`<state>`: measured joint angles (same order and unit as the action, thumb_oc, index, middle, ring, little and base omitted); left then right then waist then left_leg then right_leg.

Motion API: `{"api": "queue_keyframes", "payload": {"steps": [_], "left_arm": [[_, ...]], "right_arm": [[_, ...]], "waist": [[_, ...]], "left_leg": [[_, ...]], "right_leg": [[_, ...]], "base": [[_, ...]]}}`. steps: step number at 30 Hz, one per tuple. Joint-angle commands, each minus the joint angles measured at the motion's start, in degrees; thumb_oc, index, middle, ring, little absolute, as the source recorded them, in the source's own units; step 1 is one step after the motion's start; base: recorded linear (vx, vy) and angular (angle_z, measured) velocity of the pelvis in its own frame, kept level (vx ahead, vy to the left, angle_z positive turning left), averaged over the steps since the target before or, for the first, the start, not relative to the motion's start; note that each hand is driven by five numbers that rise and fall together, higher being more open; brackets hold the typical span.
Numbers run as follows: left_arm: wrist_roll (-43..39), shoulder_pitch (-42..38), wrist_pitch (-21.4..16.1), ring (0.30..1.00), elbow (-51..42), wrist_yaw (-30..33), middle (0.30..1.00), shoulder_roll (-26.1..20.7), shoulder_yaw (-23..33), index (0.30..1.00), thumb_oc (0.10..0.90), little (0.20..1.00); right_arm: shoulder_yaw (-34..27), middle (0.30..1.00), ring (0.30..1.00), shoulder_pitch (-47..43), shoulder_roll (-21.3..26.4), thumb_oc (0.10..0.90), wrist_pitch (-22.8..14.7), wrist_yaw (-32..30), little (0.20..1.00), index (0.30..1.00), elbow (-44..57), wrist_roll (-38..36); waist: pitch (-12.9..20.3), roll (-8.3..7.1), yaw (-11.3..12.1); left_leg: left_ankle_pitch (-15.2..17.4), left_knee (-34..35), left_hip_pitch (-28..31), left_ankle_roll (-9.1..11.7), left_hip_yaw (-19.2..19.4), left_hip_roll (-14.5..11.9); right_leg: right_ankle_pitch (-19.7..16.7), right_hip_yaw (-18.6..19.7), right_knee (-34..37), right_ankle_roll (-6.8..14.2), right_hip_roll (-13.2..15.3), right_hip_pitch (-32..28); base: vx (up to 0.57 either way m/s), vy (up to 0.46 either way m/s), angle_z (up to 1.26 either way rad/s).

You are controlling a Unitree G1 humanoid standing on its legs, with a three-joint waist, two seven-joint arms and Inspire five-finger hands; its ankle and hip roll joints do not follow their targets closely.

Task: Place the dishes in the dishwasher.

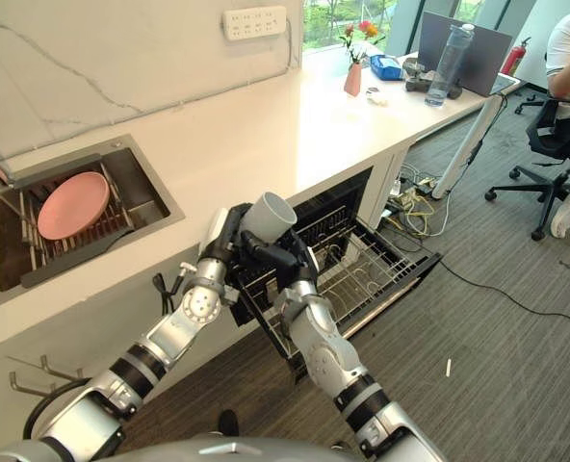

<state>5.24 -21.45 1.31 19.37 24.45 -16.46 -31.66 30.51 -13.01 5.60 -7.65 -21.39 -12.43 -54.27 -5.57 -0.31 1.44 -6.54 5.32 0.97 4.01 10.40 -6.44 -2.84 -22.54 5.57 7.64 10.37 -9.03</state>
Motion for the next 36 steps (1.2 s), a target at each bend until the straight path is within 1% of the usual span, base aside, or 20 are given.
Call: {"api": "queue_keyframes", "payload": {"steps": [1,4,8,9,10,11,12,13,15,17,19,21,30,34,35,36], "left_arm": [[2.2,-11.5,-5.3,0.300,-0.6,-2.5,0.300,5.7,-9.7,0.300,0.400,0.300],[1.5,-11.8,-5.2,0.300,-0.3,-2.3,0.300,6.1,-10.2,0.300,0.400,0.300],[1.0,-12.0,-5.3,0.300,-0.2,-2.3,0.300,6.3,-10.3,0.300,0.400,0.300],[0.7,-11.9,-5.3,0.300,-0.3,-2.5,0.300,6.3,-10.4,0.300,0.400,0.300],[0.7,-11.9,-5.3,0.300,-0.3,-2.5,0.300,6.3,-10.4,0.300,0.400,0.300],[0.3,-11.6,-5.7,0.300,-0.6,-2.8,0.300,6.2,-10.4,0.300,0.400,0.300],[0.0,-11.4,-5.8,0.300,-0.9,-3.0,0.300,6.2,-10.4,0.300,0.400,0.300],[-0.3,-11.1,-6.1,0.300,-1.2,-3.3,0.300,5.8,-10.4,0.300,0.400,0.300],[-0.3,-11.1,-6.1,0.300,-1.3,-3.3,0.300,5.8,-10.4,0.300,0.400,0.300],[-0.5,-10.8,-6.5,0.300,-1.7,-3.7,0.300,5.4,-10.1,0.300,0.400,0.300],[-0.8,-10.1,-7.2,0.300,-2.2,-4.0,0.300,4.9,-9.9,0.300,0.400,0.300],[-1.2,-9.7,-7.6,0.300,-2.6,-4.4,0.300,4.5,-9.8,0.300,0.400,0.300],[-2.0,-7.7,-7.6,0.300,-4.3,-5.7,0.300,3.3,-9.3,0.300,0.400,0.300],[-4.0,-6.1,-7.4,0.300,-7.1,-6.7,0.300,2.0,-7.9,0.300,0.400,0.300],[-5.0,-4.8,-7.5,0.319,-9.2,-7.4,0.319,1.1,-6.7,0.319,0.413,0.319],[-5.0,-4.8,-7.5,0.319,-9.2,-7.4,0.319,1.1,-6.7,0.319,0.413,0.319]], "right_arm": [[-1.7,0.900,0.900,-15.0,-9.4,0.800,-6.8,1.8,0.900,0.900,2.5,-1.9],[-2.9,0.900,0.900,-15.5,-10.6,0.800,-8.6,0.6,0.900,0.900,2.0,-3.7],[-3.5,0.900,0.900,-15.8,-10.7,0.800,-9.2,0.1,0.900,0.900,1.8,-3.5],[-3.7,0.695,0.695,-15.9,-10.5,0.664,-9.1,0.2,0.695,0.695,1.8,-3.1],[-3.7,0.585,0.585,-15.9,-10.5,0.590,-9.1,0.2,0.585,0.585,1.8,-3.0],[-4.0,0.300,0.300,-16.3,-10.0,0.400,-9.1,0.5,0.300,0.300,1.8,-2.0],[-4.2,0.300,0.300,-16.4,-9.7,0.400,-8.9,0.6,0.300,0.300,1.8,-1.3],[-4.3,0.300,0.300,-16.9,-8.3,0.400,-8.0,1.0,0.300,0.300,2.0,2.1],[-4.3,0.300,0.300,-16.9,-8.3,0.400,-8.0,0.9,0.300,0.300,2.0,2.2],[-4.8,0.300,0.300,-17.6,-6.7,0.400,-7.5,1.2,0.300,0.300,2.3,6.0],[-6.0,0.300,0.300,-18.5,-5.2,0.400,-8.0,1.4,0.300,0.300,2.3,9.5],[-6.9,0.300,0.300,-19.2,-4.6,0.400,-8.5,1.5,0.300,0.300,2.6,10.8],[-10.0,0.300,0.300,-20.2,-3.7,0.400,-10.1,1.1,0.300,0.300,4.5,10.5],[-12.5,0.300,0.300,-19.9,-3.6,0.400,-10.9,-0.5,0.300,0.300,6.3,10.4],[-14.1,0.300,0.300,-19.6,-3.4,0.400,-11.5,-1.4,0.300,0.300,7.5,10.5],[-14.1,0.300,0.300,-19.6,-3.4,0.400,-11.5,-1.4,0.300,0.300,7.5,10.5]], "waist": [[0.3,-0.52,1.4],[0.3,-0.45,1.5],[0.3,-0.33,1.6],[0.3,-0.32,1.6],[0.3,-0.31,1.6],[0.3,-0.24,1.7],[0.3,-0.23,1.7],[0.3,-0.24,1.8],[0.2,-0.23,1.8],[0.2,-0.22,1.9],[0.3,-0.13,2.0],[0.4,-0.10,2.0],[0.8,0.18,2.5],[1.2,0.51,2.7],[1.4,0.69,2.9],[1.4,0.69,2.9]], "left_leg": [[6.0,-0.3,4.7,3.0,0.4,-2.9],[5.9,-0.3,4.7,3.0,0.2,-3.0],[6.0,-0.3,4.7,3.1,0.0,-3.0],[6.0,-0.3,4.7,3.1,0.0,-3.0],[6.0,-0.3,4.7,3.1,0.0,-3.0],[6.0,-0.3,4.8,3.1,-0.1,-3.0],[6.0,-0.3,4.8,3.1,-0.2,-3.0],[6.1,-0.3,4.9,3.0,-0.2,-3.0],[6.1,-0.3,4.9,3.0,-0.2,-3.0],[6.1,-0.3,4.9,3.0,-0.3,-3.0],[6.2,-0.3,4.9,2.9,-0.4,-3.0],[6.2,-0.3,5.0,2.9,-0.4,-3.1],[6.7,-0.4,5.9,2.8,-0.7,-3.1],[6.9,-0.6,6.4,2.8,-0.7,-3.2],[6.9,-0.7,6.6,2.8,-0.7,-3.3],[6.9,-0.7,6.6,2.8,-0.7,-3.3]], "right_leg": [[-3.1,-1.8,-1.1,4.7,4.8,3.2],[-3.0,-1.8,-1.1,4.6,4.6,3.1],[-2.9,-1.9,-1.1,4.6,4.7,3.1],[-2.8,-2.0,-1.1,4.6,4.7,3.0],[-2.8,-2.0,-1.1,4.6,4.7,3.0],[-2.8,-2.0,-1.1,4.6,4.7,3.0],[-2.8,-2.1,-1.2,4.6,4.7,2.9],[-2.7,-2.2,-1.2,4.6,4.7,2.9],[-2.7,-2.2,-1.2,4.6,4.7,2.9],[-2.6,-2.2,-1.2,4.6,4.7,2.8],[-2.4,-2.3,-1.1,4.6,4.7,2.6],[-2.3,-2.4,-1.2,4.7,4.7,2.5],[-1.7,-2.4,-1.1,4.6,4.6,1.8],[-1.4,-2.5,-1.1,4.6,4.6,1.3],[-1.2,-2.7,-1.1,4.6,4.6,1.1],[-1.2,-2.7,-1.1,4.6,4.6,1.1]], "base": [[0.00,0.000,0.00],[0.00,0.000,0.00],[0.00,0.000,0.00],[0.00,0.000,0.00],[0.00,0.000,0.00],[0.00,0.000,0.00],[0.00,0.000,0.00],[0.00,0.000,0.00],[0.00,0.000,0.00],[0.00,0.001,0.05],[0.00,0.001,0.02],[0.00,0.000,0.00],[0.00,0.000,0.00],[0.00,0.000,0.00],[0.00,0.000,0.00],[0.00,0.000,0.00]]}}
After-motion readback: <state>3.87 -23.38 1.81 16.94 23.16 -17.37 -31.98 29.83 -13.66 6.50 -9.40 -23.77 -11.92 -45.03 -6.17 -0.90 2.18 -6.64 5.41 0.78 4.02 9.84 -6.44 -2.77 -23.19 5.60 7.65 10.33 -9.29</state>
